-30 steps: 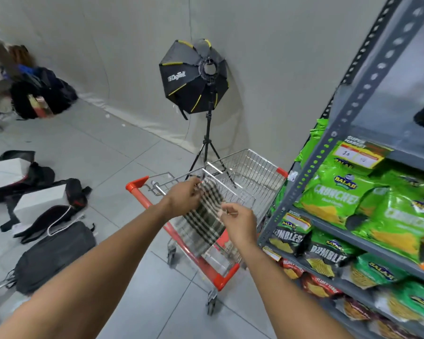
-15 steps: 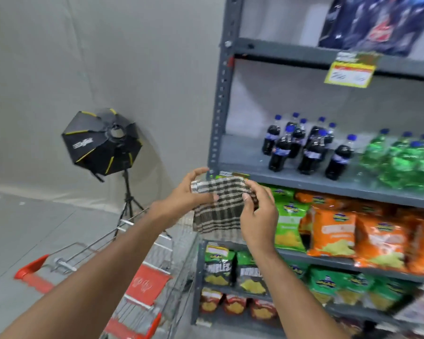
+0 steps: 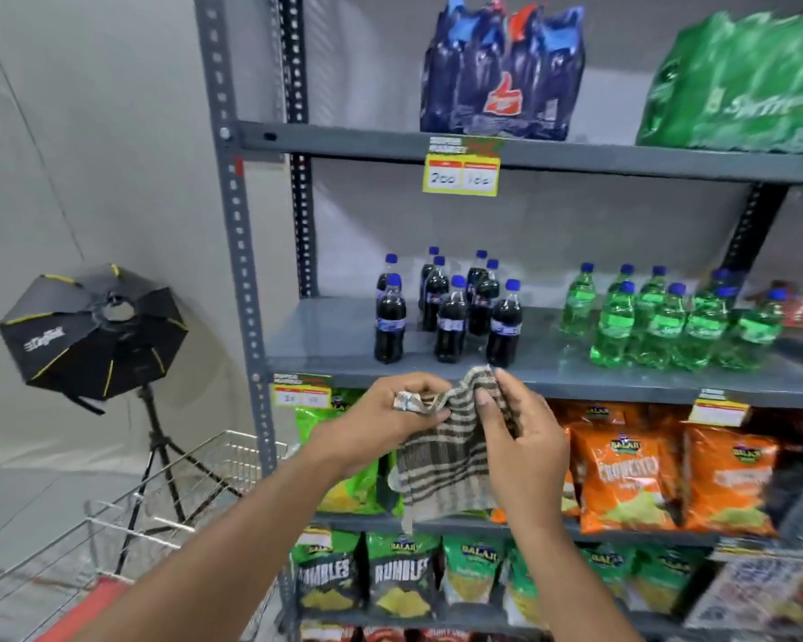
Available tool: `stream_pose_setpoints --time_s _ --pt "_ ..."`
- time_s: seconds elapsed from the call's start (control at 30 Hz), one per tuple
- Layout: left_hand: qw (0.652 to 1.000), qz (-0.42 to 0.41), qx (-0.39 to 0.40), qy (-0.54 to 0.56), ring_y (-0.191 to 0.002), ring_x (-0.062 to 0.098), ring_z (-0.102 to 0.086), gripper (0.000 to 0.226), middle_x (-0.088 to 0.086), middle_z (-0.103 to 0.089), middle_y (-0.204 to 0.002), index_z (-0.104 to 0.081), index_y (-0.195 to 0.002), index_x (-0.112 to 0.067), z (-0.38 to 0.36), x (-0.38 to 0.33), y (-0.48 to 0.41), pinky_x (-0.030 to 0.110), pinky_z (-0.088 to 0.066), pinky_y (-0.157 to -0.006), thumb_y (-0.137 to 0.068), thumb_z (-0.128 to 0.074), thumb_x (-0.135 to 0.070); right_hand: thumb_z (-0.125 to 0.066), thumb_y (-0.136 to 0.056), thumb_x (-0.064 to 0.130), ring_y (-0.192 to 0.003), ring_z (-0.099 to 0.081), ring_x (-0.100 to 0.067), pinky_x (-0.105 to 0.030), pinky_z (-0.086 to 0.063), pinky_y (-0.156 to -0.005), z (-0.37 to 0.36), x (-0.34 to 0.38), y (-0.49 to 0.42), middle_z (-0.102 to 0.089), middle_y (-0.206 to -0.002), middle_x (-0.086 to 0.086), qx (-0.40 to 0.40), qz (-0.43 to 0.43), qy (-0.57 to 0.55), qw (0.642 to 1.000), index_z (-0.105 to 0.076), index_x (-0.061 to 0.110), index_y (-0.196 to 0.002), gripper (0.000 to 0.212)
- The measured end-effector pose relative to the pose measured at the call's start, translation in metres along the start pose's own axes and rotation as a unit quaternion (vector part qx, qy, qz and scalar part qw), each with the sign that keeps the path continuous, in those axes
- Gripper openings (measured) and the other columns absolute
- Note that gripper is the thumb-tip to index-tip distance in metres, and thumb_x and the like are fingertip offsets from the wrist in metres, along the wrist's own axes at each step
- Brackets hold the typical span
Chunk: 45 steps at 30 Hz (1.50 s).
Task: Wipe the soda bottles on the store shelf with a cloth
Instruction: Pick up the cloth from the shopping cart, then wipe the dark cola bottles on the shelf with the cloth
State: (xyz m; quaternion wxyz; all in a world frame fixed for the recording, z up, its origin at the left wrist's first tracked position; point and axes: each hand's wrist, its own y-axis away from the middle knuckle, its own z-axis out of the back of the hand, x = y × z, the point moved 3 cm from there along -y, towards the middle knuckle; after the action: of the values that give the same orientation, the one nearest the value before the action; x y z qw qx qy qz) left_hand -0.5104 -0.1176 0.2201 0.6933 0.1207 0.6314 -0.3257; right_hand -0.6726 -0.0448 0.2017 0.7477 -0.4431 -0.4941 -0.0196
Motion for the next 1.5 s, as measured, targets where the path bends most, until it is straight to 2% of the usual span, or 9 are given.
stream_pose_setpoints --time_s 0.13,0.4,0.53,0.73,0.9,1.07,1.17,1.3,1.5 --pt "1.0 0.013 0.015 0.007 -0.101 0.01 -0.068 0.024 -0.004 -0.075 -0.106 -0.072 -0.106 -0.019 -0.03 0.004 -0.032 0.024 -0.052 -0.088 -0.085 -0.078 -0.01 -0.071 -0.093 0.013 -0.102 -0.059 0.014 -0.001 -0.042 -0.086 0.033 -0.025 -0.035 -0.065 -0.106 0.026 0.009 0.033 -0.008 0.999 -0.073 0.033 -0.107 0.025" --pt "0.999 0.03 0.035 0.028 -0.104 0.025 -0.068 0.043 0.009 -0.071 -0.113 -0.067 -0.119 -0.014 -0.031 -0.003 -0.054 0.041 -0.057 -0.09 -0.081 -0.077 0.002 -0.074 -0.088 0.008 -0.094 -0.064 -0.019 -0.019 -0.046 -0.089 0.048 -0.045 -0.068 -0.073 -0.1 0.007 -0.045 0.215 0.028 0.975 -0.078 0.011 -0.108 0.021" --pt "0.998 0.041 0.033 -0.04 -0.126 0.03 -0.059 0.058 0.007 -0.061 -0.138 -0.056 -0.136 -0.033 -0.033 -0.005 -0.065 0.048 -0.048 -0.106 -0.084 -0.08 -0.024 -0.076 -0.085 0.007 -0.09 -0.056 -0.021 -0.03 -0.051 -0.079 0.036 -0.051 -0.076 -0.073 -0.103 0.011 -0.044 0.248 0.042 0.967 -0.079 0.015 -0.107 0.023" --pt "0.999 0.006 -0.009 -0.046 -0.117 0.025 -0.067 0.039 0.003 -0.071 -0.126 -0.061 -0.133 -0.027 -0.027 -0.004 -0.088 0.048 -0.052 -0.104 -0.097 -0.066 -0.013 -0.08 -0.083 0.003 -0.075 -0.055 -0.023 -0.031 -0.051 -0.061 0.01 -0.057 -0.086 -0.051 -0.091 0.002 -0.032 0.236 0.046 0.97 -0.069 0.021 -0.118 0.041" --pt "0.996 -0.032 -0.043 0.066 -0.113 0.024 -0.067 0.029 0.005 -0.073 -0.121 -0.066 -0.118 -0.022 -0.014 0.004 -0.098 0.041 -0.053 -0.099 -0.097 -0.062 -0.003 -0.078 -0.085 0.027 -0.102 -0.063 -0.016 -0.021 -0.052 -0.088 -0.012 -0.05 -0.08 -0.063 -0.109 0.0 -0.036 0.196 0.037 0.979 -0.072 0.015 -0.122 0.04" --pt "0.983 -0.026 0.017 0.181 -0.093 0.018 -0.068 0.029 0.006 -0.072 -0.106 -0.057 -0.119 -0.01 0.013 0.014 -0.102 0.03 -0.055 -0.086 -0.093 -0.062 0.003 -0.083 -0.08 0.01 -0.106 -0.059 0.003 -0.014 -0.05 -0.093 -0.037 -0.045 -0.077 -0.064 -0.113 -0.004 -0.043 0.216 0.063 0.973 -0.066 0.01 -0.128 0.05" --pt "0.99 -0.032 0.026 0.136 -0.096 0.017 -0.061 0.032 -0.004 -0.069 -0.105 -0.058 -0.118 -0.015 0.031 0.02 -0.101 0.031 -0.05 -0.089 -0.089 -0.065 -0.005 -0.081 -0.081 0.0 -0.102 -0.062 -0.002 -0.016 -0.053 -0.093 -0.053 -0.045 -0.075 -0.069 -0.109 -0.009 -0.055 0.244 0.091 0.964 -0.068 0.007 -0.122 0.043" --pt "0.996 -0.07 -0.044 0.045 -0.095 0.011 -0.066 0.03 -0.012 -0.073 -0.107 -0.062 -0.114 -0.028 0.063 0.024 -0.106 0.031 -0.056 -0.086 -0.086 -0.071 -0.018 -0.073 -0.088 0.004 -0.096 -0.063 -0.003 -0.013 -0.052 -0.091 -0.069 -0.046 -0.077 -0.071 -0.107 -0.011 -0.078 0.267 0.114 0.954 -0.073 0.0 -0.115 0.027" --pt "0.97 -0.134 -0.204 0.02 -0.098 0.0 -0.064 0.028 -0.008 -0.07 -0.108 -0.065 -0.107 -0.029 0.123 0.03 -0.131 0.021 -0.053 -0.086 -0.092 -0.068 -0.005 -0.081 -0.084 0.002 -0.096 -0.072 -0.007 -0.02 -0.058 -0.087 -0.086 -0.052 -0.09 -0.074 -0.107 -0.008 -0.077 0.263 0.079 0.958 -0.074 -0.002 -0.109 0.026"
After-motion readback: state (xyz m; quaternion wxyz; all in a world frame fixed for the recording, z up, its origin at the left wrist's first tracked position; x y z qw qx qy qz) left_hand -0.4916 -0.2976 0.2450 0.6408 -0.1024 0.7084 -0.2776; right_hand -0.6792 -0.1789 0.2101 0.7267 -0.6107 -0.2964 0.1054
